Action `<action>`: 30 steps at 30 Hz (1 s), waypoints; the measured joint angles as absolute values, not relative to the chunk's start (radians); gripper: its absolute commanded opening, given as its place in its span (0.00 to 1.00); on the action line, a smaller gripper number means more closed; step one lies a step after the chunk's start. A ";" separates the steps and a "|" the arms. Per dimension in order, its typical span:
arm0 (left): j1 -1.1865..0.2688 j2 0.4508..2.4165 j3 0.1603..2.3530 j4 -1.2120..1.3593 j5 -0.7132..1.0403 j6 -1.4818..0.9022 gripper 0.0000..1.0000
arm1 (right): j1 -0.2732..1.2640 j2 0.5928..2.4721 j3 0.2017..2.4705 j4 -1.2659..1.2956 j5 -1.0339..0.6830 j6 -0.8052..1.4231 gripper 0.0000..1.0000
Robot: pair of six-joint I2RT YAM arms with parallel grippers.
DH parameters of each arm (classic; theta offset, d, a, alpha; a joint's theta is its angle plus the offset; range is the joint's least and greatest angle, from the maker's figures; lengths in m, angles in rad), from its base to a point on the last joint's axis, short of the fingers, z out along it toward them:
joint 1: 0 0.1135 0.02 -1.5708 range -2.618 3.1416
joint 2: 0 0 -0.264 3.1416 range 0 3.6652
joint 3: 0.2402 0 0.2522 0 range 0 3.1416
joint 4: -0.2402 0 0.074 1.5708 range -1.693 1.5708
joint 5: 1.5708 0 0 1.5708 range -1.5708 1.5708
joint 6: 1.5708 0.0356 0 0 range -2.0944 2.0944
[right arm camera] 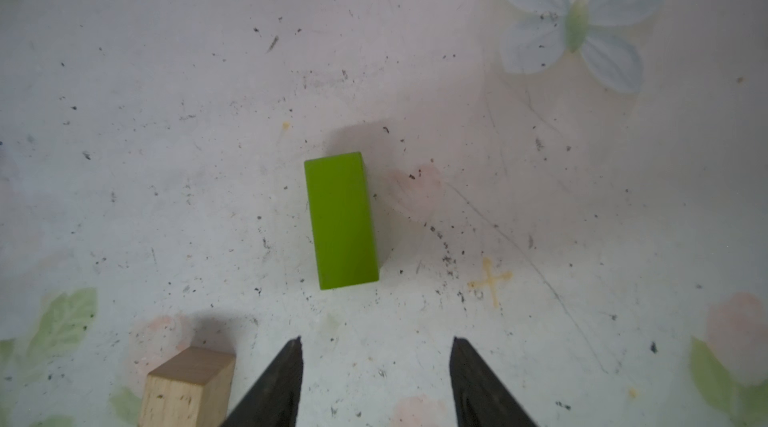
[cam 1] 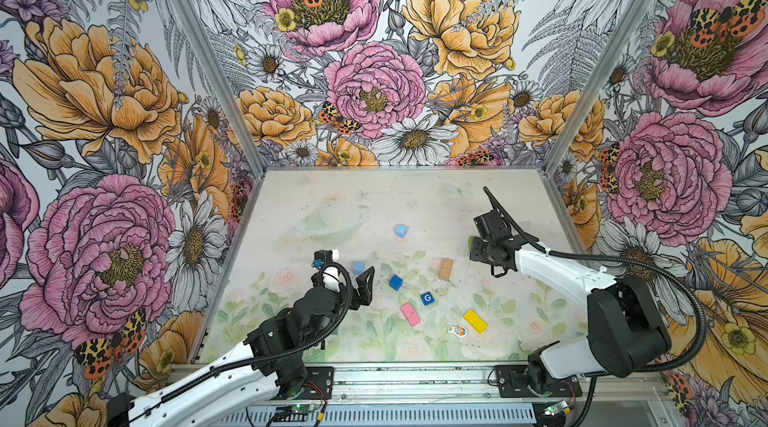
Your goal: Build the wood block tower
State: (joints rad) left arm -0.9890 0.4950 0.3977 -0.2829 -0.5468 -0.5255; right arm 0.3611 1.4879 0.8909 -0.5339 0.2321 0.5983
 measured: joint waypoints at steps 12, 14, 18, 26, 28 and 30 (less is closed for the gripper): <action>-0.955 0.683 0.461 -0.286 -0.536 -0.497 0.99 | 0.359 1.714 1.042 -0.538 0.241 0.567 0.44; -0.935 0.710 0.474 -0.282 -0.520 -0.489 0.99 | 0.357 1.750 1.062 -0.539 0.238 0.561 0.41; -0.902 0.749 0.486 -0.269 -0.485 -0.482 0.99 | 0.353 1.801 1.097 -0.541 0.234 0.553 0.30; -0.873 0.778 0.495 -0.253 -0.443 -0.468 0.99 | 0.354 1.837 1.148 -0.542 0.202 0.544 0.22; -0.867 0.779 0.503 -0.254 -0.435 -0.464 0.99 | 0.358 1.847 1.161 -0.542 0.192 0.545 0.22; -0.863 0.778 0.509 -0.253 -0.431 -0.461 0.99 | 0.365 1.855 1.172 -0.542 0.185 0.545 0.21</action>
State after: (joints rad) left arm -0.8631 0.7784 0.5087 -0.2531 -0.4309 -0.4610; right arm 0.3649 1.8545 1.1725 -0.5419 0.1848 0.5446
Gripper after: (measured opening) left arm 0.988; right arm 0.322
